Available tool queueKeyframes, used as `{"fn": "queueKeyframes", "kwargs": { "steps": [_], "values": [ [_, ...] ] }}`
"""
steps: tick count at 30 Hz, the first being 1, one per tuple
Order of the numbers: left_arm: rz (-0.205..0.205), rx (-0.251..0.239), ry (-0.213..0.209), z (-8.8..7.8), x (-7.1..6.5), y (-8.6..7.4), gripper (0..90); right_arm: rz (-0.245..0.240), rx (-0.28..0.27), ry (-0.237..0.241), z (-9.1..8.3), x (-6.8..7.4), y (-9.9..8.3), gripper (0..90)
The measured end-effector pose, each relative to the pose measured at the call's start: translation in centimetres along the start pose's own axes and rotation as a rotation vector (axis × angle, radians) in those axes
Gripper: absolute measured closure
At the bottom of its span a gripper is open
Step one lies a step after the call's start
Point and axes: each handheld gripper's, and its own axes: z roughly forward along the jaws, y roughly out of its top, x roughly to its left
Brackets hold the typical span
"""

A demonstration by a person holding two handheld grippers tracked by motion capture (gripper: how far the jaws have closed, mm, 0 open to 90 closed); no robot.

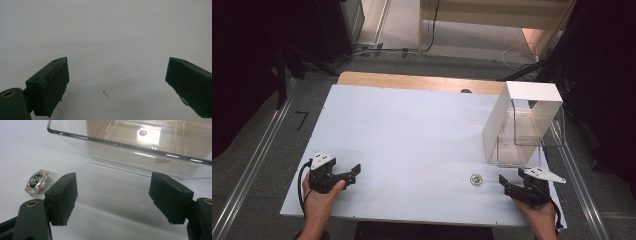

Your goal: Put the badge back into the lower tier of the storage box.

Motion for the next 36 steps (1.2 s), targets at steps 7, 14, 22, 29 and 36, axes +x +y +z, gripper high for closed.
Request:
{"fn": "queueKeyframes", "kwargs": {
  "steps": [7, 14, 22, 29, 36],
  "values": [
    [0.001, 0.000, -0.001, 0.0, 0.0, 0.0, 5.3, -0.007, 0.005, 0.004, 0.2, 0.3, 0.1, 21.0],
    [0.001, 0.001, -0.001, 0.0, 0.0, 0.0, 5.3, -0.015, 0.005, 0.013, 0.3, 0.6, 0.2, 21.1],
    [0.001, 0.002, 0.000, 0.0, 0.0, 0.0, 5.3, -0.014, 0.006, 0.017, 0.4, 0.7, 0.2, 21.2],
    [0.001, 0.002, 0.000, 0.0, 0.0, 0.0, 5.3, -0.017, 0.004, 0.023, 0.4, 0.9, 0.3, 21.4],
    [0.002, 0.003, -0.001, 0.0, -0.1, 0.0, 5.3, -0.025, 0.008, 0.031, 0.6, 1.1, 0.3, 21.4]
  ]
}}
